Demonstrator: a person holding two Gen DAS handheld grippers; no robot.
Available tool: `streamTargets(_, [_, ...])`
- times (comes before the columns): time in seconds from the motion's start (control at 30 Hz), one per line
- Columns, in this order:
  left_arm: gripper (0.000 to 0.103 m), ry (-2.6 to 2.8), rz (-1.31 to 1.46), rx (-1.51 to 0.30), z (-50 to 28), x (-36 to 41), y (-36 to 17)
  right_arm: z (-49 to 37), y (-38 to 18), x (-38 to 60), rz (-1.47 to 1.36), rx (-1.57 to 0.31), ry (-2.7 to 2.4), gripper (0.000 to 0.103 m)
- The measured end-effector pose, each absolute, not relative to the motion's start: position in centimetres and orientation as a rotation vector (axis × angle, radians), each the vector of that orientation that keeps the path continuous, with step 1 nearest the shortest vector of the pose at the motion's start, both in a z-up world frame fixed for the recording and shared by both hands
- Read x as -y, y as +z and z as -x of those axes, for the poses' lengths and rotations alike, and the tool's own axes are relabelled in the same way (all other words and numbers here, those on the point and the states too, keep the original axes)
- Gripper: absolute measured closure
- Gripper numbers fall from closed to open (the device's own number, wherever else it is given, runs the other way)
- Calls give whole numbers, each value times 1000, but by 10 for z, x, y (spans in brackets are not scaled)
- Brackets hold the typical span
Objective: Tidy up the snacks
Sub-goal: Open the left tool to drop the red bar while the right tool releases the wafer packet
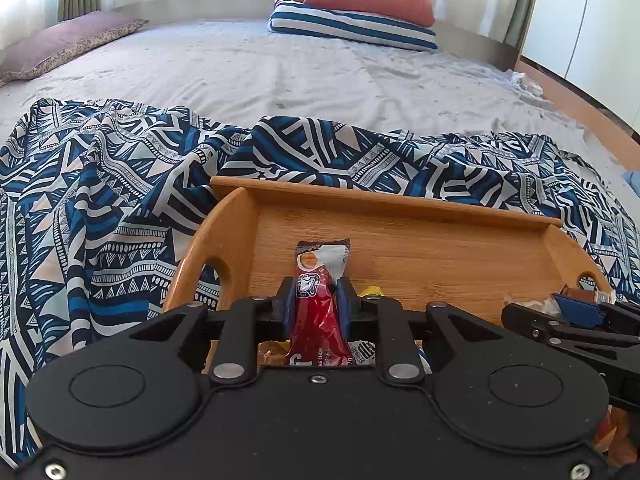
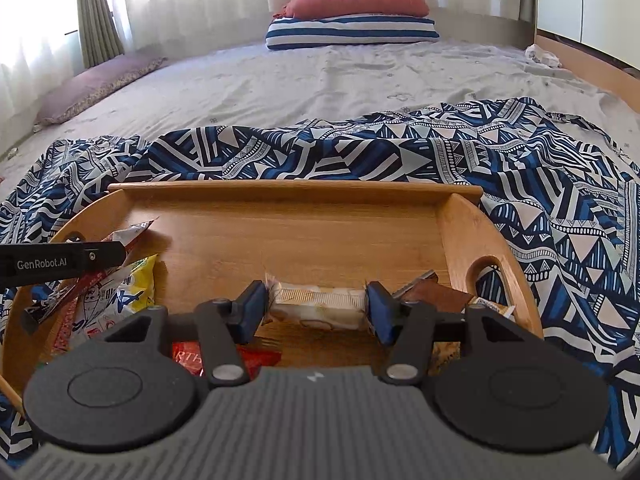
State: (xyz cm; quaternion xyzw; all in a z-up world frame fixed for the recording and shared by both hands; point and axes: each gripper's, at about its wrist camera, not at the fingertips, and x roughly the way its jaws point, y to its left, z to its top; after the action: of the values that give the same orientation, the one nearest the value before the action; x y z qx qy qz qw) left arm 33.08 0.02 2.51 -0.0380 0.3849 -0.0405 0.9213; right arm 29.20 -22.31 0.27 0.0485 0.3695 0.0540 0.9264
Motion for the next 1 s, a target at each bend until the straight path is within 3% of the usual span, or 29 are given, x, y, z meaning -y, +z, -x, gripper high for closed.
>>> streamTargets(0.53, [79,-81,86,-819,-332,-3,24,-290,-1,218,-72,-752,110,40])
streamTargets(1.0, [46,-101,94,-783,-312,-8,49,-276,19,221,-85,-712,112,28])
